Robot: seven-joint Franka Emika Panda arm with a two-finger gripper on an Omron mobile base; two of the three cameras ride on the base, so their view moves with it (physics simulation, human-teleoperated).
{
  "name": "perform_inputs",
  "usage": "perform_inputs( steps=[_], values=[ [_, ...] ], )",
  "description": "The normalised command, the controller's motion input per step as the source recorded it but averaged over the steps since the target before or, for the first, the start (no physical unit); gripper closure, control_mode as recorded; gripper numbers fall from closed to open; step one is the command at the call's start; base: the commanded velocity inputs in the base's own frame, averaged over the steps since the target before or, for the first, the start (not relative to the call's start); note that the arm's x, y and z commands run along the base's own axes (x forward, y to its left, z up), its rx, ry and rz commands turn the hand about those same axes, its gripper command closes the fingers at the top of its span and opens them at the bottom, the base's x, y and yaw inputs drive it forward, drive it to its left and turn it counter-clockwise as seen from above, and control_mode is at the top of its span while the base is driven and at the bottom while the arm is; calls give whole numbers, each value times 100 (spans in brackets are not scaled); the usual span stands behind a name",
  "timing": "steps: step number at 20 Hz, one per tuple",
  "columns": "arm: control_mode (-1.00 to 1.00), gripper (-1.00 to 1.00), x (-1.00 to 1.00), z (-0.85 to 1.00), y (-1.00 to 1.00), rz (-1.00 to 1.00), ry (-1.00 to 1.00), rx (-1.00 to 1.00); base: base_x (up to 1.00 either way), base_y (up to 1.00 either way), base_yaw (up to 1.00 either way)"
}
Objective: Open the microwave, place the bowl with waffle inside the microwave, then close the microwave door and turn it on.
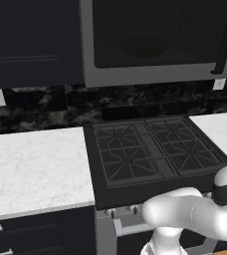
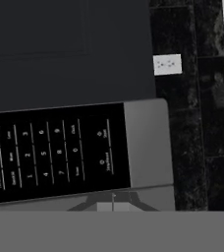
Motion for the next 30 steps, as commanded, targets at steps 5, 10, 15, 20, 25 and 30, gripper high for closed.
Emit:
perform_inputs(
  steps=[5, 10, 15, 20, 25, 30],
  values=[
    [-100, 100, 25, 0, -10, 0, 0, 0, 0, 0, 0],
    [-100, 100, 22, 0, -19, 0, 0, 0, 0, 0, 0],
    [-100, 100, 13, 0, -2, 0, 0, 0, 0, 0, 0],
    [-100, 100, 24, 0, -1, 0, 0, 0, 0, 0, 0],
    [-100, 100, 32, 0, 0, 0, 0, 0, 0, 0, 0],
    [-100, 100, 29, 0, -9, 0, 0, 0, 0, 0, 0]
  ],
)
